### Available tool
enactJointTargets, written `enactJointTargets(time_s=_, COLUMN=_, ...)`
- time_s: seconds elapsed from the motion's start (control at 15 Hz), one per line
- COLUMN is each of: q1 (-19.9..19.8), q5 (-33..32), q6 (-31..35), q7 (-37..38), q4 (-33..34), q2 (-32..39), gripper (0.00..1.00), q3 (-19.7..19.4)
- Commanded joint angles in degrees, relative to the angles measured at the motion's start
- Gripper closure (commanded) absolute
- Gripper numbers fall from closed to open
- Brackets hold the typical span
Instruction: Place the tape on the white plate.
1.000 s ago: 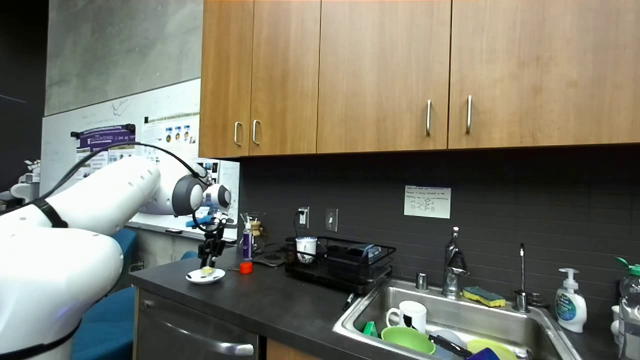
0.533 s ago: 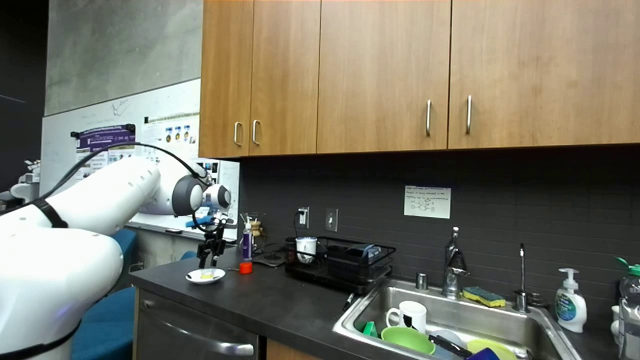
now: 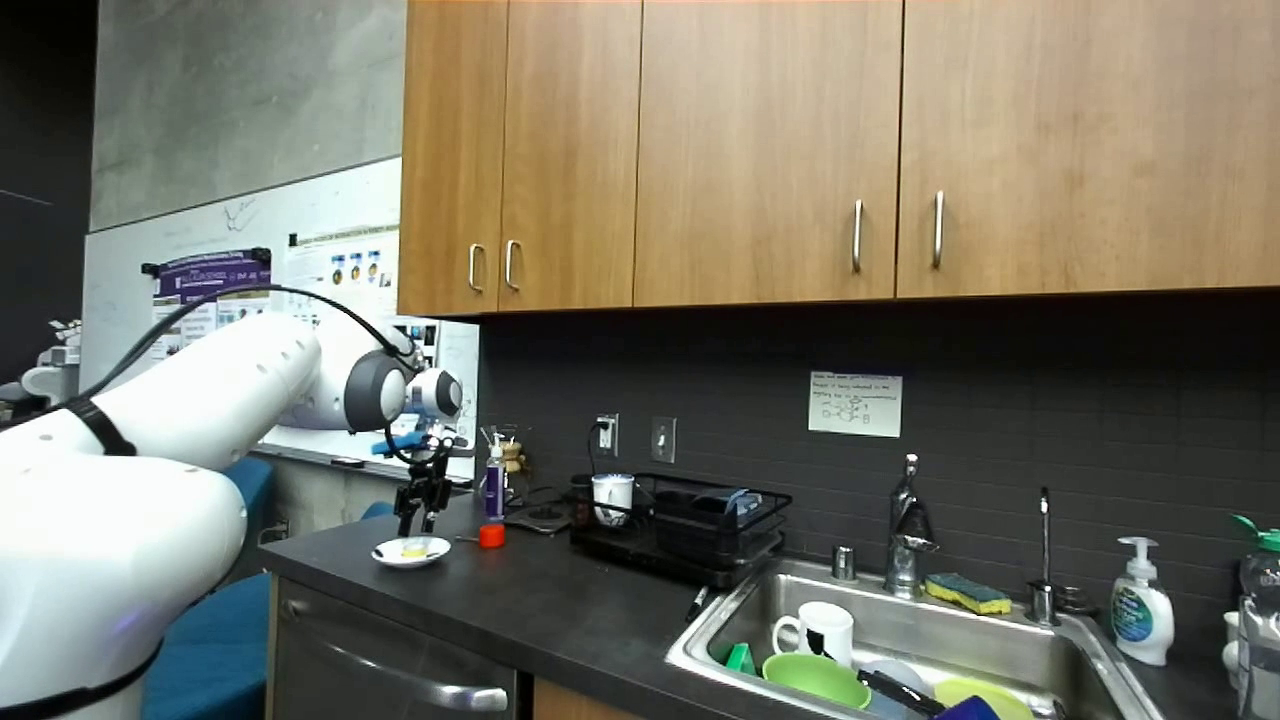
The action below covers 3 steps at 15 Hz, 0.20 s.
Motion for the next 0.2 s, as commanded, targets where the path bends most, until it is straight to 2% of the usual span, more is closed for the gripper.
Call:
enactJointTargets(time_s=0.0, q1=0.0, q5=0.0, q6=0.0, q7=0.0, q4=0.0, q2=0.0, gripper=0.25, q3=0.0)
enactJointTargets(time_s=0.13, q1=0.0, q5=0.0, q6=0.0, q7=0.0, q4=0.0, q2=0.0, gripper=0.25, q3=0.0)
